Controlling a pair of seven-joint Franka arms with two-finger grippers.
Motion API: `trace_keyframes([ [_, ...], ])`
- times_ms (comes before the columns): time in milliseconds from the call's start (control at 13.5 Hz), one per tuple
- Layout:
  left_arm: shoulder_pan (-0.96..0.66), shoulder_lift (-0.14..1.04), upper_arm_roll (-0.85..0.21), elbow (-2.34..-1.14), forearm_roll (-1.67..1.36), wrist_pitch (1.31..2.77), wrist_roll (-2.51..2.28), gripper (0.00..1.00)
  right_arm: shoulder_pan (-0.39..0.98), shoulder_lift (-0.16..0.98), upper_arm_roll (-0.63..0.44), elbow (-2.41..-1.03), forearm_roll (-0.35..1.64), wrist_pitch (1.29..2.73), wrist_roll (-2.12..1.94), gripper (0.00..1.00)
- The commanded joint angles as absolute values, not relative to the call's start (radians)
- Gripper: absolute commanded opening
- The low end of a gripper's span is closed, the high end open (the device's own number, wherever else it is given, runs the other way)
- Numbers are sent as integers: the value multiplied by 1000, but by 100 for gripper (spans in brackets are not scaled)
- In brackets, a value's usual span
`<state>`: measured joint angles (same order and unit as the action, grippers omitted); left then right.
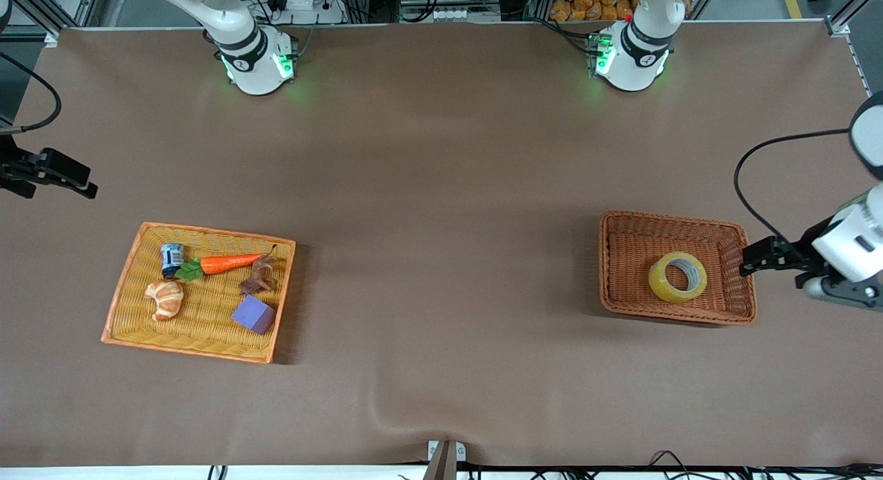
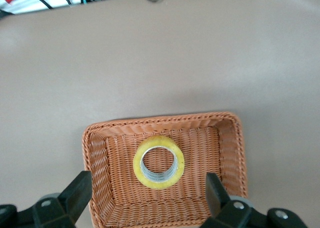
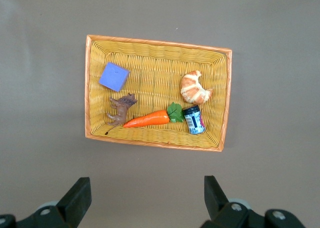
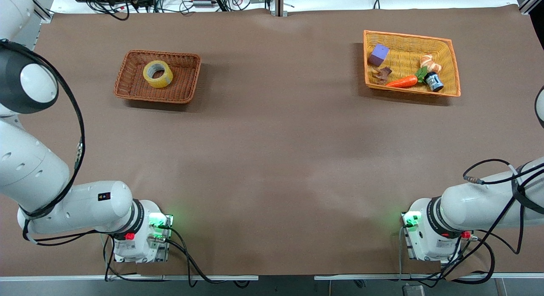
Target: Transfer tape with both arms
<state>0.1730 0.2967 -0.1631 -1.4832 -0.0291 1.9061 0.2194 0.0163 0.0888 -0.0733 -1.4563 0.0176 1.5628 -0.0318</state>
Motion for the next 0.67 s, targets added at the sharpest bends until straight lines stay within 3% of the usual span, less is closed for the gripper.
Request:
trace_keyframes([
  [0,172,235,-163,-1471,-43,1818,177,100,-11,89,-57,-1447,40,1558,-23,100],
  [594,173,92,-196,-1470,-12,1631,58,100,-11,91,-57,-1447,41,1562,-23,100],
])
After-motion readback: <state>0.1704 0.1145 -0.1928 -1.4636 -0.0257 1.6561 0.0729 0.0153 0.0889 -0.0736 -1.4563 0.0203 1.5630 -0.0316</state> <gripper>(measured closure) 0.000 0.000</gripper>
